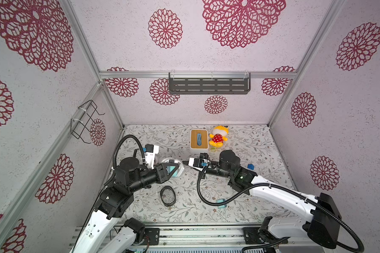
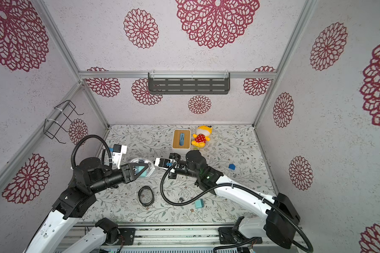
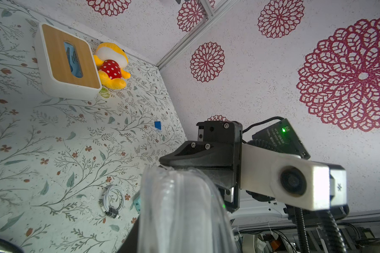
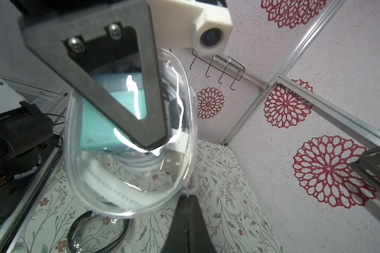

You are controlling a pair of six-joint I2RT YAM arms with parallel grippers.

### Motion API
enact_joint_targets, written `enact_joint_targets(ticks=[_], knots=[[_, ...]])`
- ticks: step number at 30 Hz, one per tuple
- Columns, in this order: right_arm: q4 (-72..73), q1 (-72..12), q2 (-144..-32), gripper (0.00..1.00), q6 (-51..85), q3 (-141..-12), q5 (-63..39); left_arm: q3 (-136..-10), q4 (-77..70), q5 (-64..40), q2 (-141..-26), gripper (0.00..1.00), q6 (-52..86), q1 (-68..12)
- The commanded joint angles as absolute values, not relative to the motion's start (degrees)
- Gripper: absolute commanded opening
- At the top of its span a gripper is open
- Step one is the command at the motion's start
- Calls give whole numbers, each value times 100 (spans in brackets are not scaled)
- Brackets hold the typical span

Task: Pack away charging kits
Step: Zip the zipper on the storage bag, then place the storage bag at the center of the board.

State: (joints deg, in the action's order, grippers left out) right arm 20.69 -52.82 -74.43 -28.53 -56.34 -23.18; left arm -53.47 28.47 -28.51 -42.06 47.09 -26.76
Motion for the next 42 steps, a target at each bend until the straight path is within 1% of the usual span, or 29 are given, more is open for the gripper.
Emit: enact_joint_targets(ticks=[1, 5, 10, 16, 21, 22, 23, 25, 26, 27, 28, 29, 31, 32, 33, 34, 39, 42], knots=[[2316, -5240, -7321, 0, -3139, -5896, -2842, -5467, 2993, -3054, -4280, 0, 4529, -2778], [2108, -5247, -7270, 0, -3253, -5934, -3325, -5500, 2987, -3067, -4341, 0, 4500, -2811], [2389, -5190, -7282, 0, -3245, -5904, -2710, -5458, 2910, -3072, -4395, 0, 4485, -2898], [2186, -5070, -7468, 0, -3068, -6382, -2503, -5392, 2839, -3020, -4473, 0, 4452, -3001], [2218, -5053, -7500, 0, -2850, -6470, -2475, -5320, 2695, -2987, -4578, 0, 4473, -3024], [2243, -5046, -7481, 0, -2721, -6441, -2385, -5305, 2690, -2842, -4590, 0, 4506, -3024], [2269, -5051, -7454, 6, -2587, -6388, -2277, -5273, 2662, -2632, -4590, 0, 4551, -3023], [2440, -5049, -7310, 31, -2261, -6087, -1824, -5131, 2565, -1871, -4524, 0, 4715, -3009], [2582, -5045, -7230, 41, -2095, -5881, -1540, -5069, 2538, -1491, -4518, 0, 4772, -2991], [2746, -5047, -7127, 55, -1913, -5630, -1150, -4988, 2470, -1081, -4537, 0, 4835, -2937], [2855, -5045, -7024, 65, -1751, -5374, -739, -4869, 2312, -839, -4602, 0, 4946, -2834], [2925, -5042, -6947, 71, -1603, -5178, -403, -4766, 2148, -749, -4717, 0, 5071, -2688], [3029, -5028, -6779, 78, -1238, -4784, 466, -4418, 1306, -996, -5105, 0, 5441, -2244], [3038, -5012, -6725, 80, -1089, -4669, 676, -4264, 886, -1150, -5346, 0, 5644, -2074], [3031, -4984, -6658, 85, -893, -4538, 880, -4115, 380, -1251, -5646, 0, 5886, -1924], [3032, -4953, -6621, 99, -704, -4449, 1049, -4020, 43, -1213, -5917, 0, 6078, -1836], [2215, -4764, -6640, 99, 302, -4880, 1797, -4153, -1059, -330, -7636, 0, 6630, -1755], [2152, -4720, -6619, 99, 485, -4832, 1900, -4389, -1848, -353, -8763, 0, 7031, -1661]])
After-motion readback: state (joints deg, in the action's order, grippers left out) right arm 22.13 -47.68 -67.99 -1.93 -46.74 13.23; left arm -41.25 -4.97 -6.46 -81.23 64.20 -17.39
